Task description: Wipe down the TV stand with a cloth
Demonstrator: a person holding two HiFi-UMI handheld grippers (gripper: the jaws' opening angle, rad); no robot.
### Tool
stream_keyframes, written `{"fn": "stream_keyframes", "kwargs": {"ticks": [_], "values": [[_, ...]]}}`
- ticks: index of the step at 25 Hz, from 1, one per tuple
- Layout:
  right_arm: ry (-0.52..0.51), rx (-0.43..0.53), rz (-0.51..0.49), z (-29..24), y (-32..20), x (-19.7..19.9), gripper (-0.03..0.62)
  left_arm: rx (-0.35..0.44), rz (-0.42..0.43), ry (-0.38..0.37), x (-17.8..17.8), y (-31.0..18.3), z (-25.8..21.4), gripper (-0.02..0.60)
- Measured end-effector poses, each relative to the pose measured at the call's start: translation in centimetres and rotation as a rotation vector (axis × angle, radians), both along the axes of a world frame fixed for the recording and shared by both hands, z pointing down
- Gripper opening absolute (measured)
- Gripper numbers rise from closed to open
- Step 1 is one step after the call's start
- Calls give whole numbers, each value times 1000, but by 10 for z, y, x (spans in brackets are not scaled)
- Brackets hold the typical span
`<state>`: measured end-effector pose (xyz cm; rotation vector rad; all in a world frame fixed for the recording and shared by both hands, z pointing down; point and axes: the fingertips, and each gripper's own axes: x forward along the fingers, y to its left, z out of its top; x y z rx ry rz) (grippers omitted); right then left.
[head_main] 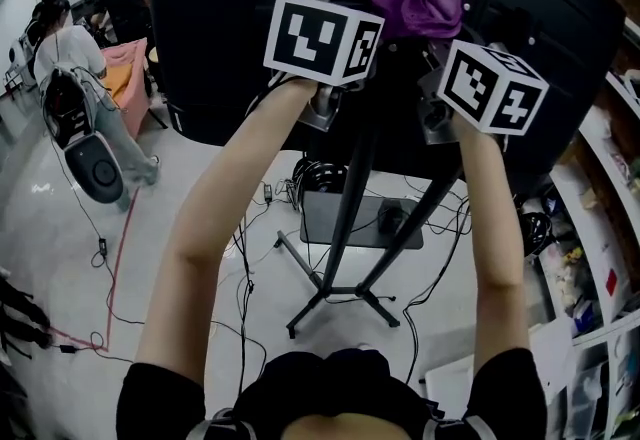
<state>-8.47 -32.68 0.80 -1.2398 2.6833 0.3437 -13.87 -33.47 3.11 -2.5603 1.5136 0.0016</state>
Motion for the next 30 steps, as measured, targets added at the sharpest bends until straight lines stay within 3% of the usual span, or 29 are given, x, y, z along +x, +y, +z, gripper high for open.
{"fn": "stream_keyframes", "kwargs": {"ticks": [14, 21, 30], "values": [[-60, -98, -40, 50, 6, 4, 64, -44, 30, 11, 3, 11, 47, 6], [-36, -122, -46, 79, 8, -2, 64, -109, 43, 15, 4, 8, 83, 6], [-38, -220, -51, 142, 5, 2, 64, -182, 52, 17, 10, 6, 143, 6]]}}
